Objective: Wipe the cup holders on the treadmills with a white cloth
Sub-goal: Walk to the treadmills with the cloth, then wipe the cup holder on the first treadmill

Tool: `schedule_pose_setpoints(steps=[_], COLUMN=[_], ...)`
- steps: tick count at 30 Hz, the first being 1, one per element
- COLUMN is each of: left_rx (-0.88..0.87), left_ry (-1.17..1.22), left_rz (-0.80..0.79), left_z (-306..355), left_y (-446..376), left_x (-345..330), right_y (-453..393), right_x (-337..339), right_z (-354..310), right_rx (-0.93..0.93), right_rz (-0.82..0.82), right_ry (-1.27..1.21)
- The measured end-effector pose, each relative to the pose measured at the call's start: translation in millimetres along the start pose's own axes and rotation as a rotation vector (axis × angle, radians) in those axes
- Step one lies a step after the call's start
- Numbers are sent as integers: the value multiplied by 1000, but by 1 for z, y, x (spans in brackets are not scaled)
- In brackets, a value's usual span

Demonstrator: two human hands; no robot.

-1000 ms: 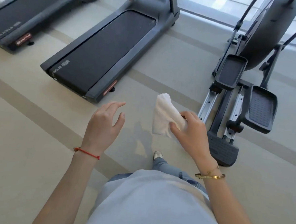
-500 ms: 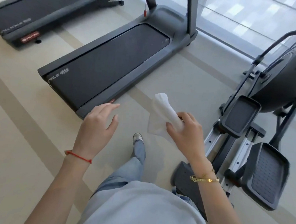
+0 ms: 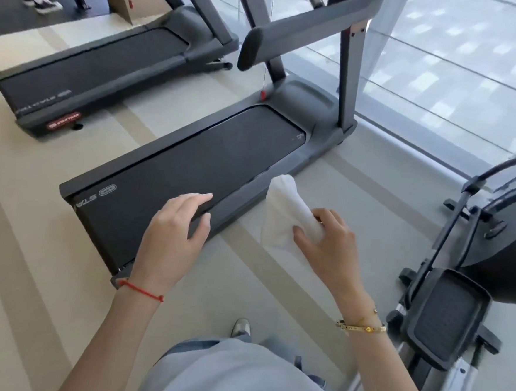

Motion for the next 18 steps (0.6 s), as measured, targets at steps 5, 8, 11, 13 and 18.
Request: schedule_pose_setpoints(steps=[5,8,11,13,18], left_rx=[-6,-8,0,18,112], left_ry=[-14,-34,-51,-52,-63], left_rz=[-29,-34,-24,-9,87], left_z=[5,7,9,11,16], left_y=[-98,-155,-208,-245,-338], left_x=[-5,-14,-21,-26,-32], right_y=[-95,-154,-210,-251,-362], right_x=[14,21,27,34,63], right_z=[10,21,31,41,61], right_rx=[15,33,72,102,182], right_rz=[-4,1,-6,-4,-29], right_ry=[-10,-5,-8,-13,-25])
Point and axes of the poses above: each hand's wrist, its own y-axis away from the middle knuckle, its own x-axis out of the back of the hand, z = x × y, the point moved 2 cm from there along -y, towards the middle knuckle, and after that the axes turned 11 degrees about -z, right-handed, at the moved point
